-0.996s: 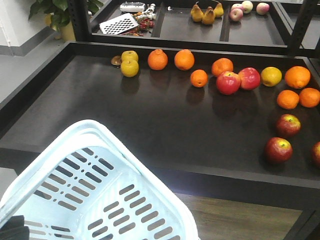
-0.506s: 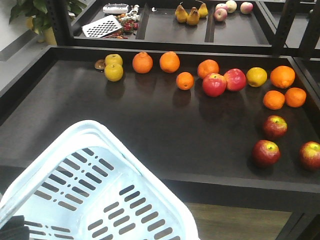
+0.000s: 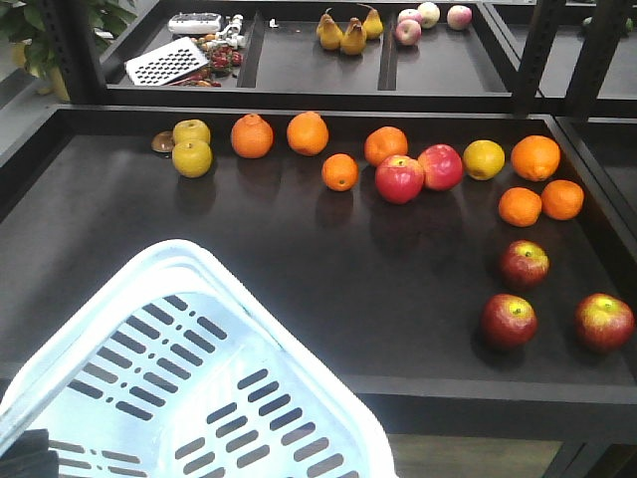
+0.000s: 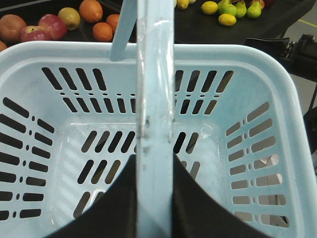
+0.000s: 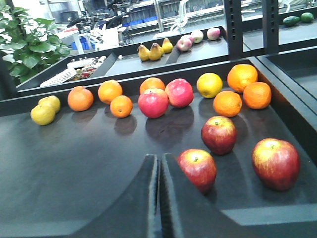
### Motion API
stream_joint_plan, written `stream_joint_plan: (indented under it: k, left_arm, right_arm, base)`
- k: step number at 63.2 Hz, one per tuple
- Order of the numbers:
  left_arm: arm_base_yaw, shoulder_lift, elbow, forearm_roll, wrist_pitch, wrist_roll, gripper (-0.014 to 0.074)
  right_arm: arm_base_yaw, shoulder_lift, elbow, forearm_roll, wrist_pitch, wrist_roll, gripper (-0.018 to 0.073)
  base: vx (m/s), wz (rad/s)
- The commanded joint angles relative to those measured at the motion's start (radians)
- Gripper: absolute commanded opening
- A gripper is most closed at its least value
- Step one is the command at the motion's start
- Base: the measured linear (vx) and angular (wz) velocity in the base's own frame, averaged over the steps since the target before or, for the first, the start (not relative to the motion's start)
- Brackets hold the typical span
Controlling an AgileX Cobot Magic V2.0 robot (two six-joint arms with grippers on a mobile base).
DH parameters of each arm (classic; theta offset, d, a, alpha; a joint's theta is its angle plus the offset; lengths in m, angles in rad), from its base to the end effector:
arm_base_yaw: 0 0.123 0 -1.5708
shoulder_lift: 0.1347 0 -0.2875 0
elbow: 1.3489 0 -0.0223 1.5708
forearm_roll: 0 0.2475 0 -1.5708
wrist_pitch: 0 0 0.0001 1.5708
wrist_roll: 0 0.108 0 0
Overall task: Pick three apples into basket with both arms
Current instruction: 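Approach the table with red apples and oranges, basket held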
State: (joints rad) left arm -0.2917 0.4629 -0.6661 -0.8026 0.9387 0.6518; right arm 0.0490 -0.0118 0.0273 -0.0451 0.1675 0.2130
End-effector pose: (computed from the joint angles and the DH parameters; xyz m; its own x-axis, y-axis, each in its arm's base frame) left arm 0.0504 -0.0806 0.3372 -0.3554 0.1941 -0.9144 0.7706 0.6145 -0.1691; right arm 0.0674 0.0025 0.1878 -0.1010 0.1630 -0.9814 -0.0249 0.9858 0.1663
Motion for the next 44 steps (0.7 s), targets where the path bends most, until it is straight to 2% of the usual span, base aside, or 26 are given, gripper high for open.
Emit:
stream_joint_plan:
  k: [1,44]
  left_arm:
    - [-0.005,0.006,-0.029,-0.065,-0.066,-0.006,-0.0006]
    - [-0.005,0.006,-0.029,-0.065,-0.066,-0.006,-0.0006]
  right_arm:
    - [0.001,-0.013,0.014,-0.01,-0.071,-0.004,-0.0004]
    - [0.001,-0.013,0.014,-0.01,-0.072,-0.004,-0.0004]
  base:
    - [0.1,-0.07]
    - [0.1,-0.06]
